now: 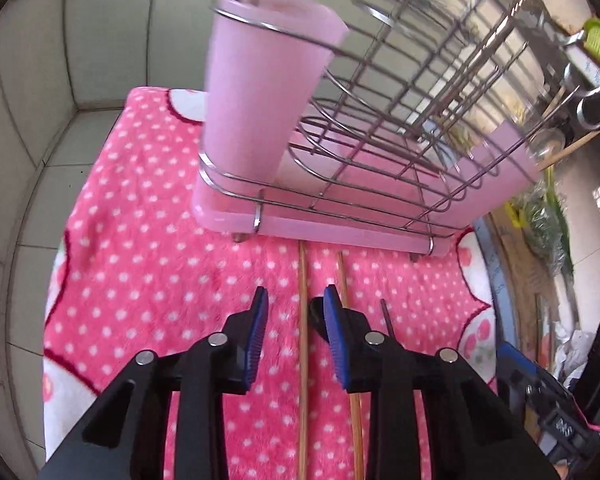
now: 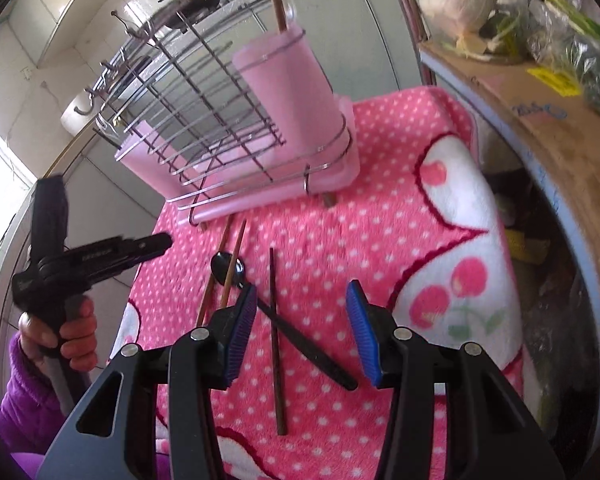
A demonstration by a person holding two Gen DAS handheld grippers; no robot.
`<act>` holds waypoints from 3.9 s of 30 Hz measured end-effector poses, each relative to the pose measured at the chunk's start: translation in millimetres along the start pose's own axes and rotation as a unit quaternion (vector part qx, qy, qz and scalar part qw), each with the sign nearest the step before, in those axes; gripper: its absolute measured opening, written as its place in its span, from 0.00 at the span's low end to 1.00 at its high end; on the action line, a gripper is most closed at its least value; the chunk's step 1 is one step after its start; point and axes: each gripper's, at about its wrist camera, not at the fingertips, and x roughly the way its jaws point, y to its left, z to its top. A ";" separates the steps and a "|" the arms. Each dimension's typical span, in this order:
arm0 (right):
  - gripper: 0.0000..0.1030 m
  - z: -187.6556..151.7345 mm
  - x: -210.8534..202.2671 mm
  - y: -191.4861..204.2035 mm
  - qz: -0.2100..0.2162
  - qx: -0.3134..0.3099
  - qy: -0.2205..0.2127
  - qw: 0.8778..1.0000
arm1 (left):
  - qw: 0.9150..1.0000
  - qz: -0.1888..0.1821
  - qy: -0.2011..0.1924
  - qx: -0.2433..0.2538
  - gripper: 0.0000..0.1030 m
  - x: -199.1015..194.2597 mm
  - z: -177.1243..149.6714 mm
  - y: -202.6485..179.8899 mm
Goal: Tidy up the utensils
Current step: 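Move both open tools back down to the remaining chopsticks on the cloth, then grasp a wooden chopstick with the left tool while the right tool grasps another chopstick, then lift both held chopsticks and carry them over the pink cups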
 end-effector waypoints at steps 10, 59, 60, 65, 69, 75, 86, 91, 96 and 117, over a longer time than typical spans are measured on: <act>0.46 -11.4 13.7 -8.8 0.003 0.000 0.032 0.999 | 0.995 0.088 0.038 0.011 0.17 73.8 14.7 -24.2; 0.36 -49.5 -2.0 -31.5 -0.084 0.049 0.088 0.991 | 0.996 0.059 0.061 -0.031 0.09 12.0 -42.3 86.4; 0.37 -45.6 -4.6 -30.6 -0.080 0.049 0.082 0.992 | 0.996 0.055 0.066 -0.033 0.10 13.5 -40.1 87.3; 0.37 -14.8 -3.8 -21.1 -0.004 0.072 0.072 0.995 | 0.993 0.037 0.099 -0.053 0.12 15.6 -25.7 97.0; 0.37 5.8 27.7 -16.3 0.040 0.108 0.104 0.988 | 0.991 0.035 0.118 -0.058 0.12 22.1 -15.0 99.0; 0.37 26.0 71.4 -21.5 0.007 0.151 0.134 0.979 | 0.989 0.039 0.129 -0.052 0.12 26.6 -6.6 93.4; 0.12 25.0 95.6 -31.6 -0.002 0.191 0.134 0.972 | 0.988 0.030 0.143 -0.057 0.12 35.1 -0.6 85.0; 0.09 20.9 91.2 -37.2 0.012 0.190 0.114 0.975 | 0.987 0.034 0.145 -0.054 0.12 33.7 3.1 90.8; 0.09 22.5 66.4 -25.1 0.025 0.159 0.080 0.984 | 0.989 0.042 0.135 -0.044 0.05 29.0 0.8 86.7; 0.06 24.8 -25.1 37.5 0.067 0.032 -0.053 0.996 | 0.993 -0.029 -0.112 0.016 0.04 -113.6 -20.0 47.5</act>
